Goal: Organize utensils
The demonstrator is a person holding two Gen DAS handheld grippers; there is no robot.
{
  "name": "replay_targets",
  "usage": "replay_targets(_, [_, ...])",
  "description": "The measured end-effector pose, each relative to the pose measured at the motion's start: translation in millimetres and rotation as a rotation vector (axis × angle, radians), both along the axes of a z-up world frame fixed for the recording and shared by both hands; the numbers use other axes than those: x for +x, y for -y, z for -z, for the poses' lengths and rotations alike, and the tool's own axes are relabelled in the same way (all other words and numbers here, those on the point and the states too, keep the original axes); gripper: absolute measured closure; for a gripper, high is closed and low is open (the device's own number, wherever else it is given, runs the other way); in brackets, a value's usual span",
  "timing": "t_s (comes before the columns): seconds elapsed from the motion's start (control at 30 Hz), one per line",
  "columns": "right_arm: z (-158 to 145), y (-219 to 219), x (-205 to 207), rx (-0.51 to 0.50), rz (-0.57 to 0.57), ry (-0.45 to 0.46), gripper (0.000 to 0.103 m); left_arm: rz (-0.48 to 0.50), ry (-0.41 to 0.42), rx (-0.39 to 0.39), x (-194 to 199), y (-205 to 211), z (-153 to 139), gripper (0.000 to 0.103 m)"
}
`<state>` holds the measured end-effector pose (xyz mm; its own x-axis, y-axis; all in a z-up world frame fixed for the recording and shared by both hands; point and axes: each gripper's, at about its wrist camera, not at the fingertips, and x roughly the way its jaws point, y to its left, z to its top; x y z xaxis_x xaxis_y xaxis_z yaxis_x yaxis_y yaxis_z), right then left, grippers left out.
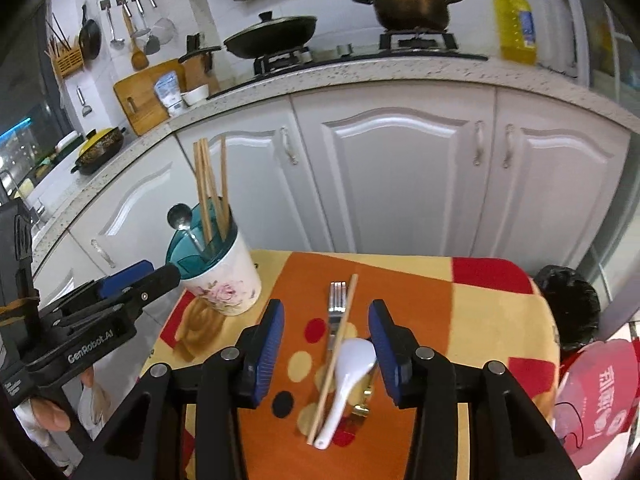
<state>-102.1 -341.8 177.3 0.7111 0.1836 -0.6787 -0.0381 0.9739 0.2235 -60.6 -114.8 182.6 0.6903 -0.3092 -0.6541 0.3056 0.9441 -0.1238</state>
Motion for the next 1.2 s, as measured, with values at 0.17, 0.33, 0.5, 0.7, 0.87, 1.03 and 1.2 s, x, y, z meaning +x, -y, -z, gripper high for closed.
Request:
replay_targets(0.17, [0, 10, -9, -0.015, 0.036, -0.005, 0.060, 0.024, -0.021, -0.014, -6, 9, 3, 0.054])
replay_targets(0.33, [1, 13, -14, -0.017, 0.051, -0.010, 0.060, 0.039, -0.025, -0.022, -12, 15, 2, 0.054])
replay_targets(0.5, [2, 14, -14, -0.020, 0.051, -0.019, 0.060, 0.049, -0.030, -0.030, -14, 17, 2, 0.054])
replay_targets(0.7, [5, 16, -15, -0.021, 0.062, -0.028, 0.060, 0.071, -0.053, -0.044, -14, 16, 5, 0.054])
replay_targets(0.87, [9, 17, -13, -0.024, 0.066, -0.040, 0.060, 0.074, -0.060, -0.040, -14, 16, 8, 0.054])
replay_targets(1.03, [13, 20, -10, -0.028, 0.073, -0.055, 0.059, 0.062, -0.066, -0.035, -12, 14, 12, 0.054])
replay_targets(1.2, [19, 22, -9, -0.024, 0.083, -0.071, 0.059, 0.038, -0.075, -0.045, -9, 8, 16, 0.054])
